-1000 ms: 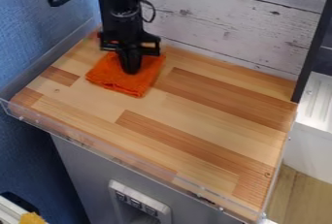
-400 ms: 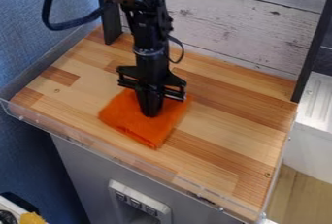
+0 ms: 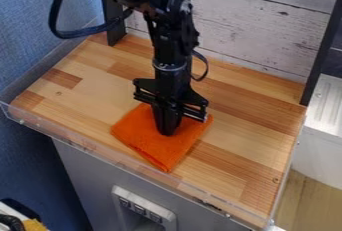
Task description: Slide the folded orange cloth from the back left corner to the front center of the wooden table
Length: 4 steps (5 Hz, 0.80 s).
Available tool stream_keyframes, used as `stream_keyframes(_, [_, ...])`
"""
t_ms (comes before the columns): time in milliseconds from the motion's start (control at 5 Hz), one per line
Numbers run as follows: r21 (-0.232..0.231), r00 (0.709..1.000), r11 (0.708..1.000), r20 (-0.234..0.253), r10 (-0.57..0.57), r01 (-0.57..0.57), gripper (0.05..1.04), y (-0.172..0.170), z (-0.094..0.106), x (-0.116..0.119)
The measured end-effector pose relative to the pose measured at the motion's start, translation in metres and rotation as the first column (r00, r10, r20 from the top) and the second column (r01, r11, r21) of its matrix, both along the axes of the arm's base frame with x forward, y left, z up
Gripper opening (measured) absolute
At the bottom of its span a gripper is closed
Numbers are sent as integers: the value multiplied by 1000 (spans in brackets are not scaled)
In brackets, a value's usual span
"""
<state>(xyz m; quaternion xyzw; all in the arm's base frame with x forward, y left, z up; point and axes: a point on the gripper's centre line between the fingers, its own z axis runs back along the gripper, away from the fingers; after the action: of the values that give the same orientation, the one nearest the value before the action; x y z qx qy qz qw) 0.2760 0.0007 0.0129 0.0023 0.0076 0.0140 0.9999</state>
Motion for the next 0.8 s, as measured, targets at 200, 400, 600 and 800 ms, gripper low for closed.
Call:
stream_keyframes(200, [8,1000,1000,11,-15,15,59,-10,6,-2])
stream_keyframes(400, [14,999,1000,18,-26,26,83,-20,13,-7])
stream_keyframes(600, [16,1000,1000,12,-25,24,233,-24,28,-11])
stream_keyframes(800, [8,999,999,22,-43,43,487,-23,41,1])
